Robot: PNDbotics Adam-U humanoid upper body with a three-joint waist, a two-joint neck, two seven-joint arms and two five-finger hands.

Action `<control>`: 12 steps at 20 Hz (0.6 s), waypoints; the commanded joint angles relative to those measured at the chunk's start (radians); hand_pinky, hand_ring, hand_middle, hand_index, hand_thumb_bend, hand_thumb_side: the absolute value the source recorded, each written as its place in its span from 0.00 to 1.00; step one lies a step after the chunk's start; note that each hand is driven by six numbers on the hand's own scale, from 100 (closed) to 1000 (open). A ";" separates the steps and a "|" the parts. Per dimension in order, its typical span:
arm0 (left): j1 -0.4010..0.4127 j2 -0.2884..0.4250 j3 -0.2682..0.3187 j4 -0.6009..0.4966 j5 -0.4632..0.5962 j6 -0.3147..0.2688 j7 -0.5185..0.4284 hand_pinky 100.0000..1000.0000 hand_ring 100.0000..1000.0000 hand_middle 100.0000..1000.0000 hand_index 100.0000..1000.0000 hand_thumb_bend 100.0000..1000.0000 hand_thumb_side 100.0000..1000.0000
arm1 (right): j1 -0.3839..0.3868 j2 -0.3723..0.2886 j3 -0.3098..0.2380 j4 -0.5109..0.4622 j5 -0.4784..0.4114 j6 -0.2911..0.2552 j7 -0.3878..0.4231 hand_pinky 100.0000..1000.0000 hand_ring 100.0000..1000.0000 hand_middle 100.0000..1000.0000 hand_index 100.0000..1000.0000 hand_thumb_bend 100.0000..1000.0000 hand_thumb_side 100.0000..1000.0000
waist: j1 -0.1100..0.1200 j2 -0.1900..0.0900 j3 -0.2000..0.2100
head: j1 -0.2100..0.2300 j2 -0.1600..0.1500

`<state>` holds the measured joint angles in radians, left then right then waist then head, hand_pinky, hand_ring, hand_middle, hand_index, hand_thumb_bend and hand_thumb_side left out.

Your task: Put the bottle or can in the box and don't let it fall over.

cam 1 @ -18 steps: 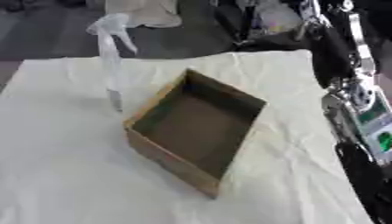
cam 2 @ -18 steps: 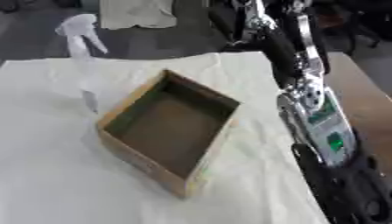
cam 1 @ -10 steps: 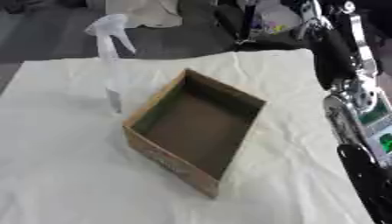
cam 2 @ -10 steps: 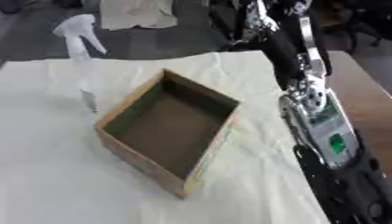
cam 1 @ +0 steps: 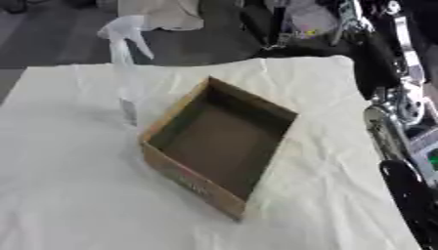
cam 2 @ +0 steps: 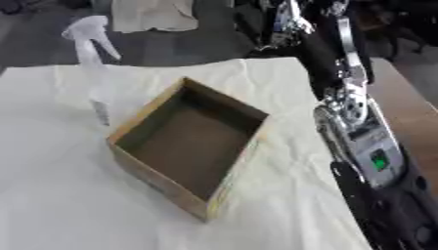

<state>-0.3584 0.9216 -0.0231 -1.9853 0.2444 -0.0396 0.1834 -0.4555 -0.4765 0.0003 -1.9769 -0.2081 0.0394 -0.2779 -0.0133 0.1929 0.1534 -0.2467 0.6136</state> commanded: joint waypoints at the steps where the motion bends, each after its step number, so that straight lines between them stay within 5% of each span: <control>1: -0.018 0.112 0.002 -0.015 -0.031 0.046 -0.083 0.87 0.72 0.71 0.74 0.00 0.86 | -0.006 -0.037 -0.011 -0.023 0.008 0.000 -0.005 0.92 0.71 0.77 0.79 0.00 0.39 | 0.003 -0.012 0.001 | -0.002 0.003; 12: -0.109 0.275 -0.047 0.029 -0.080 0.108 -0.353 0.86 0.75 0.74 0.80 0.00 0.95 | 0.000 -0.061 -0.006 -0.023 0.017 0.009 -0.005 0.91 0.71 0.76 0.79 0.00 0.39 | 0.017 -0.017 0.013 | -0.017 0.000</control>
<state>-0.4525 1.1452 -0.0715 -1.9630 0.1733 0.0659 -0.1365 -0.4467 -0.5053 0.0007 -1.9770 -0.1985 0.0453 -0.2816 0.0010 0.1935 0.1656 -0.2589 0.6139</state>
